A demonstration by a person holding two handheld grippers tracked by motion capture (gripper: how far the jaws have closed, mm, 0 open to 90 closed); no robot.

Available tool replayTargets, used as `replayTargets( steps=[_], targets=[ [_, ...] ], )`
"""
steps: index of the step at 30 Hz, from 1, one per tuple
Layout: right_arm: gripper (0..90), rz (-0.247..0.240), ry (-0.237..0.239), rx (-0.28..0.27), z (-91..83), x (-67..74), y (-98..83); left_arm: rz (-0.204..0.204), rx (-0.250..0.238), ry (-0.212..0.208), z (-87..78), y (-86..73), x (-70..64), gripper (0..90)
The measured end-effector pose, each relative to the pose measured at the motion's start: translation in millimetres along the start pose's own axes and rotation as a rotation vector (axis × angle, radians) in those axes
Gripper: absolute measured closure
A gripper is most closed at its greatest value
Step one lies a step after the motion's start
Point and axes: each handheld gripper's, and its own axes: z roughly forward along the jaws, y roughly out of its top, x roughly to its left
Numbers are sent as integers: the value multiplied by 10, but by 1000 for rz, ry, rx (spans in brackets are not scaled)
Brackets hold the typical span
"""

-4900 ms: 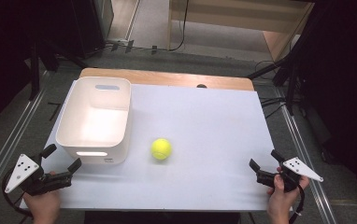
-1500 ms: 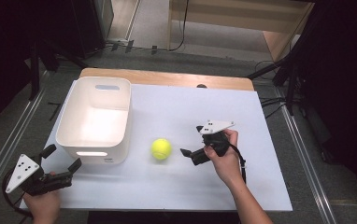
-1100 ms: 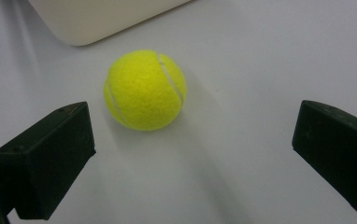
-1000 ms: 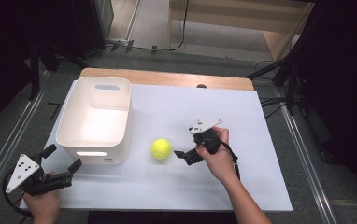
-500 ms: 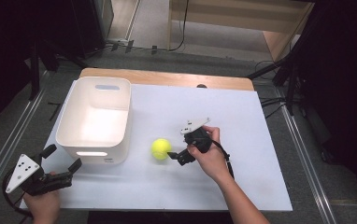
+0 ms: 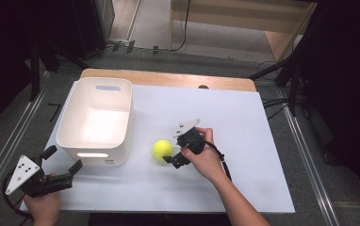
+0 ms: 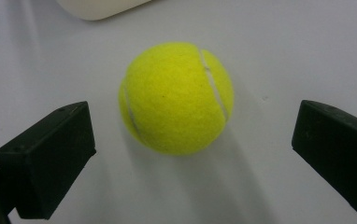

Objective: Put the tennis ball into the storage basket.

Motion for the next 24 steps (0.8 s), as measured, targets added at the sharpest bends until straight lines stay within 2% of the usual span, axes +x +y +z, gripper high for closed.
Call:
replayTargets(
  steps=[17,19,24],
  targets=[
    [0,-30,19,53,221,63,95,1,2,-1,-2,0,-1,0],
    [55,-34,19,49,236,64,102,-3,-2,0,-2,-1,-1,0],
    [55,-36,26,66,275,74,120,-1,-1,-2,-1,-1,0,0]
  ],
)
